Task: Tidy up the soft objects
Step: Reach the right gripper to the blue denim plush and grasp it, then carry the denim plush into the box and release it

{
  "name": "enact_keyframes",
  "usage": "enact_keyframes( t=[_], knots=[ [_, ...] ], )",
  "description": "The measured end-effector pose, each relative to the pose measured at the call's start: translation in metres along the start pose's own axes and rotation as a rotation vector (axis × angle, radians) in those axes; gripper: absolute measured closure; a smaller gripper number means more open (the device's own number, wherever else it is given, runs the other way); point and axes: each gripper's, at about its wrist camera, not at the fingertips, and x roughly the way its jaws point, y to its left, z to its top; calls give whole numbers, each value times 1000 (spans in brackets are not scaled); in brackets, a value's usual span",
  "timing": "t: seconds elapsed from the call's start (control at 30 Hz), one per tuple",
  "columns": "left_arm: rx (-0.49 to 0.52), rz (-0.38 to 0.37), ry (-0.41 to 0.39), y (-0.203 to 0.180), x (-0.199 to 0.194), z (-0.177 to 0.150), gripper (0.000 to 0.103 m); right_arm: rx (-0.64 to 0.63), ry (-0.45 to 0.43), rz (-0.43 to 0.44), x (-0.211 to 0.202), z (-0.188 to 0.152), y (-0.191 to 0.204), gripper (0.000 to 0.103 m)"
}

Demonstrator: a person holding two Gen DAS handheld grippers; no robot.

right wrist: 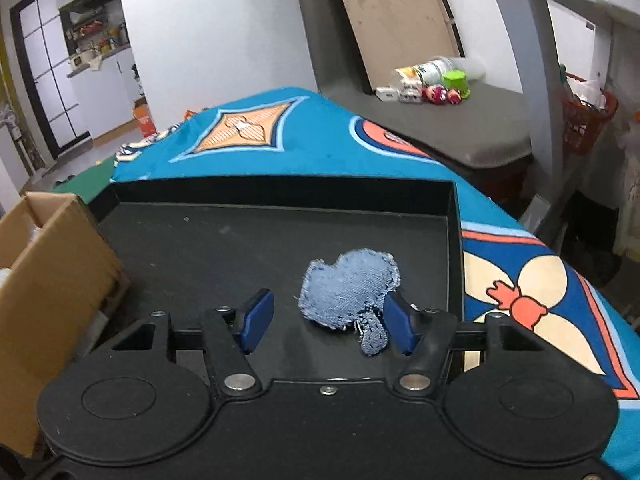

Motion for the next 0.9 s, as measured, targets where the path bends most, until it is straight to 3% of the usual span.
enact_keyframes(
  t=[0.17, 0.33, 0.9],
  knots=[
    [15, 3, 21, -4, 5, 1, 25, -80, 21, -62, 9, -3, 6, 69],
    [19, 8, 24, -3, 4, -1, 25, -107, 38, -60, -1, -8, 9, 88],
    [15, -13, -13, 9, -23, -14, 25, -90, -40, 40, -68, 3, 28, 92]
  ],
)
